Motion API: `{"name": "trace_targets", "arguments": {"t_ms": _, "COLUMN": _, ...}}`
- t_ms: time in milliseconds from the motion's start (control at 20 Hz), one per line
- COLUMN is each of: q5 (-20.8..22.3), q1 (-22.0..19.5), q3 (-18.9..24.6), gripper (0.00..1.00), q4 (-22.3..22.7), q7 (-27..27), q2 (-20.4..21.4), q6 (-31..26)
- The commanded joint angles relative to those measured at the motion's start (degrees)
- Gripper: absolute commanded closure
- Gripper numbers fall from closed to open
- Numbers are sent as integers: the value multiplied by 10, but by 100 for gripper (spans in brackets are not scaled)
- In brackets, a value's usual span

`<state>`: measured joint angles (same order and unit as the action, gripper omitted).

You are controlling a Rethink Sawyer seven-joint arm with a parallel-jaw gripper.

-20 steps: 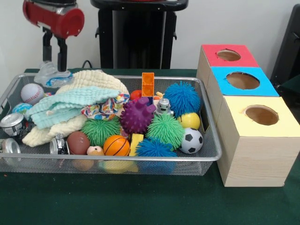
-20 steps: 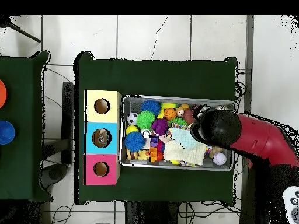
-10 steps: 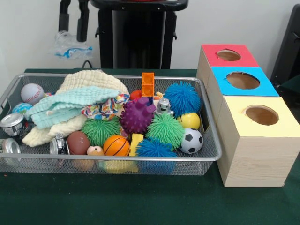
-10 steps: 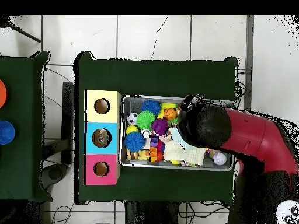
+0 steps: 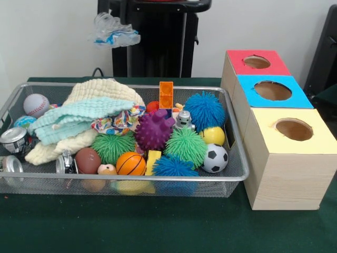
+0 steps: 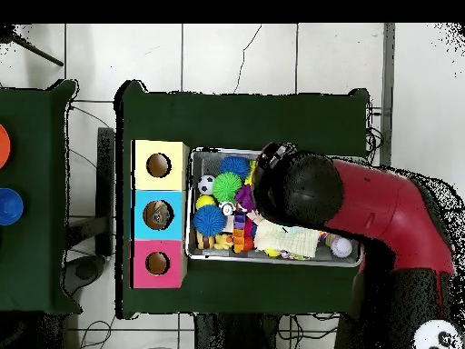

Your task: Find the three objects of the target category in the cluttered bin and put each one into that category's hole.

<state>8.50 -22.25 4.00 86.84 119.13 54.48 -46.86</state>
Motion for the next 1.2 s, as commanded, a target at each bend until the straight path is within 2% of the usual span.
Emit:
{"name": "trace_targets", "arguments": {"t_ms": 50, "q5": -21, "q1": 26, "q3": 24, "gripper": 100, "q4": 5, "q7": 47, "q2": -27, "q6": -66}}
{"name": "trace_targets", "arguments": {"t_ms": 450, "q5": -32, "q1": 39, "q3": 13, "gripper": 100, "q4": 14, "q7": 63, "q2": -46, "q6": -35}}
{"name": "trace_targets", "arguments": {"t_ms": 1200, "q5": -27, "q1": 67, "q3": -12, "gripper": 100, "q4": 2, "q7": 77, "q2": -42, "q6": -52}}
